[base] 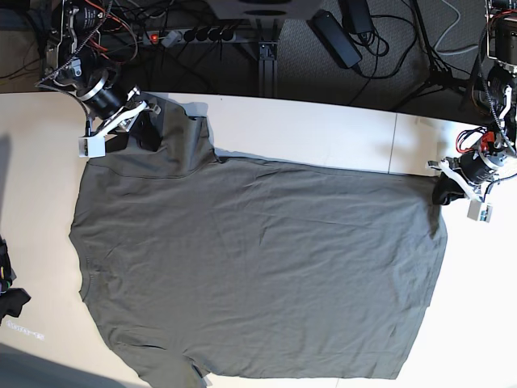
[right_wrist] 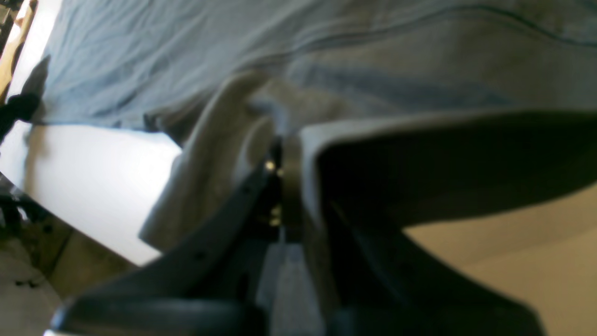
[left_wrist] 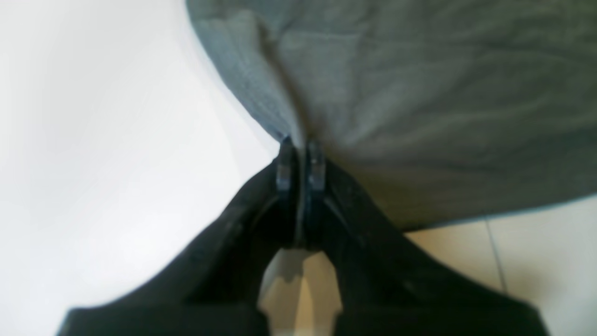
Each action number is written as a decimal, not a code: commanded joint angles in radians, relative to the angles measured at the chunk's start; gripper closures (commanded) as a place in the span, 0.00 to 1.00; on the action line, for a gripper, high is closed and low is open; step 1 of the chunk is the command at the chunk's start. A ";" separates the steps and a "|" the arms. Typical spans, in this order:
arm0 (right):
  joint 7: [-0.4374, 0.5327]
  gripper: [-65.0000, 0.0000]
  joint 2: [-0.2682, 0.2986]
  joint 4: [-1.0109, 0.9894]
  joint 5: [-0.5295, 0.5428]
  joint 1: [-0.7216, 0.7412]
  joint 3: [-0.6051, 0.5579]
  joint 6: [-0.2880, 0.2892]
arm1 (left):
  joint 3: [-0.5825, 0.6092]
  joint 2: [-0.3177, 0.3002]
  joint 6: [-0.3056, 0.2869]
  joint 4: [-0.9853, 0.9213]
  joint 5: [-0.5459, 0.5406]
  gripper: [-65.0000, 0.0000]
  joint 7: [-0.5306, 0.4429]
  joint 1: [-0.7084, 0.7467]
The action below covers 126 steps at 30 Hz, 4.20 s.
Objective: Fold the T-shirt properly
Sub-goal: 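Lift the shoulder edge and fold it over toward the hem with both grippers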
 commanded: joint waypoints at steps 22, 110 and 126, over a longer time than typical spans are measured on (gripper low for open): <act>-0.142 1.00 0.359 0.179 0.110 0.075 0.204 0.048 | -0.013 -0.138 -0.113 0.220 -0.155 1.00 0.158 -0.116; -0.128 1.00 0.224 -0.485 -0.227 0.555 -0.240 0.038 | 0.211 0.070 -0.033 -0.121 0.189 1.00 0.055 -0.307; -0.246 1.00 0.225 -0.087 -0.103 0.151 0.063 0.040 | 0.101 0.034 -0.038 0.322 0.140 1.00 0.105 0.131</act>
